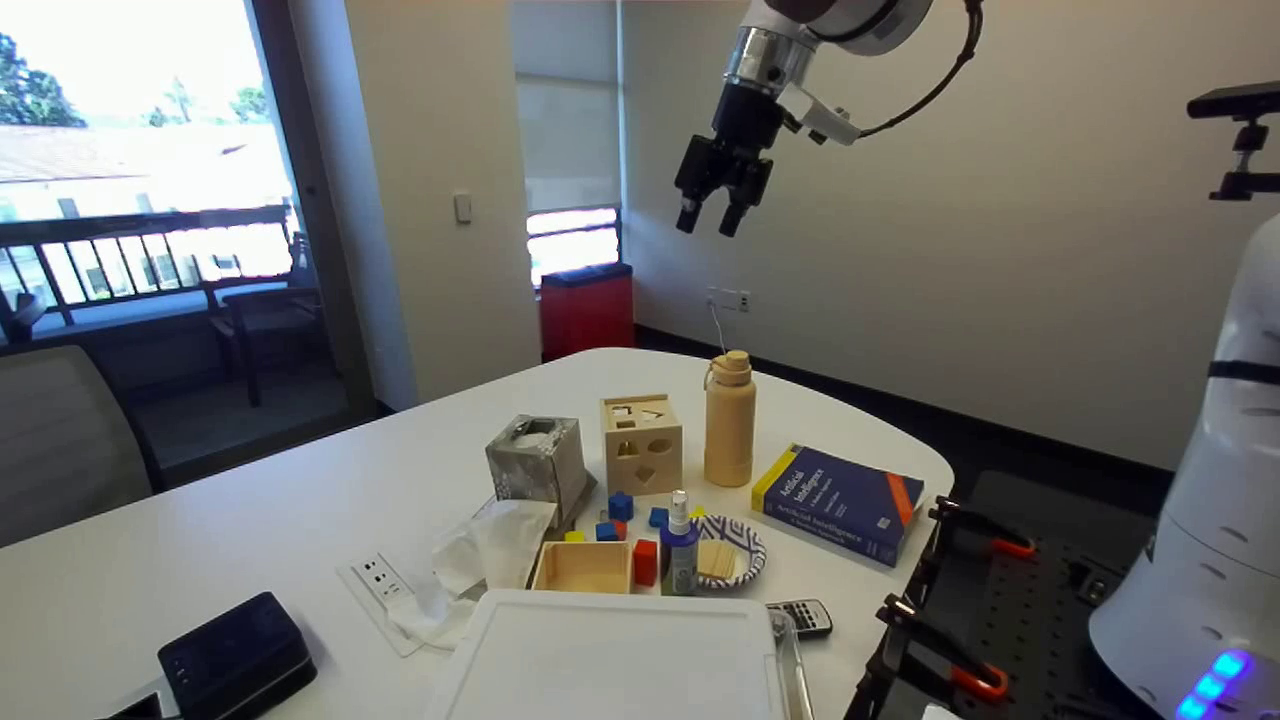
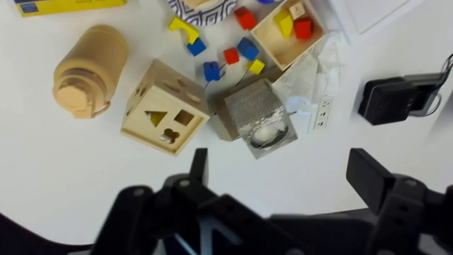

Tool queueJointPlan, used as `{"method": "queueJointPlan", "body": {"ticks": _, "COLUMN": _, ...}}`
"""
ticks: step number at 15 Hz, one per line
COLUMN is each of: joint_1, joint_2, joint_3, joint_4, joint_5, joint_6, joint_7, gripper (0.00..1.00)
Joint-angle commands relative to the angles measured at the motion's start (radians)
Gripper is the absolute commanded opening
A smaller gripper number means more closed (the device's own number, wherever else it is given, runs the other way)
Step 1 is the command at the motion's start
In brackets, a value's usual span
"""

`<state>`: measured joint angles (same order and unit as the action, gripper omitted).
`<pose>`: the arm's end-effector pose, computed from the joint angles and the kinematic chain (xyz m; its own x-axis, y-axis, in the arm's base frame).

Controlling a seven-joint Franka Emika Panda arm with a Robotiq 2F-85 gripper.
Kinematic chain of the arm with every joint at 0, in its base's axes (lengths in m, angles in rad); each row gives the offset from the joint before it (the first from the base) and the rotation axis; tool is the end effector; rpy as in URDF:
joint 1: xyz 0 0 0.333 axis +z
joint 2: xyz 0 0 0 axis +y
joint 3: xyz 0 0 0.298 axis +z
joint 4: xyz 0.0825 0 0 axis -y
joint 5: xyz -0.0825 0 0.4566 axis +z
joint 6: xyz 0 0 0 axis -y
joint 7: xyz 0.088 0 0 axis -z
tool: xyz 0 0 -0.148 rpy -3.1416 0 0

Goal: Open the book

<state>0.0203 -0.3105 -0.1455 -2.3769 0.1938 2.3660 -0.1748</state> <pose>0.5535 -0.0600 0.3812 0.9474 -0.0908 0.3069 -0.0422 -0.9860 -0.1615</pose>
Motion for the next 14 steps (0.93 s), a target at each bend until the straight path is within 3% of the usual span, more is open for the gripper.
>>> {"method": "queueJointPlan", "body": {"ticks": 1, "joint_1": -0.082, "joint_2": 0.186, "joint_3": -0.015, "joint_4": 0.114, "joint_5": -0.049, "joint_6": 0.179, "joint_7": 0.061, "gripper": 1.0}}
{"method": "queueJointPlan", "body": {"ticks": 4, "joint_1": -0.168, "joint_2": 0.336, "joint_3": -0.053, "joint_4": 0.235, "joint_5": -0.12, "joint_6": 0.247, "joint_7": 0.129, "gripper": 1.0}}
{"method": "queueJointPlan", "body": {"ticks": 6, "joint_1": -0.221, "joint_2": 0.437, "joint_3": -0.09, "joint_4": 0.344, "joint_5": -0.198, "joint_6": 0.208, "joint_7": 0.188, "gripper": 1.0}}
{"method": "queueJointPlan", "body": {"ticks": 11, "joint_1": -0.313, "joint_2": 0.671, "joint_3": -0.195, "joint_4": 0.642, "joint_5": -0.305, "joint_6": -0.018, "joint_7": 0.253, "gripper": 1.0}}
{"method": "queueJointPlan", "body": {"ticks": 14, "joint_1": -0.367, "joint_2": 0.834, "joint_3": -0.208, "joint_4": 0.815, "joint_5": -0.311, "joint_6": -0.178, "joint_7": 0.221, "gripper": 1.0}}
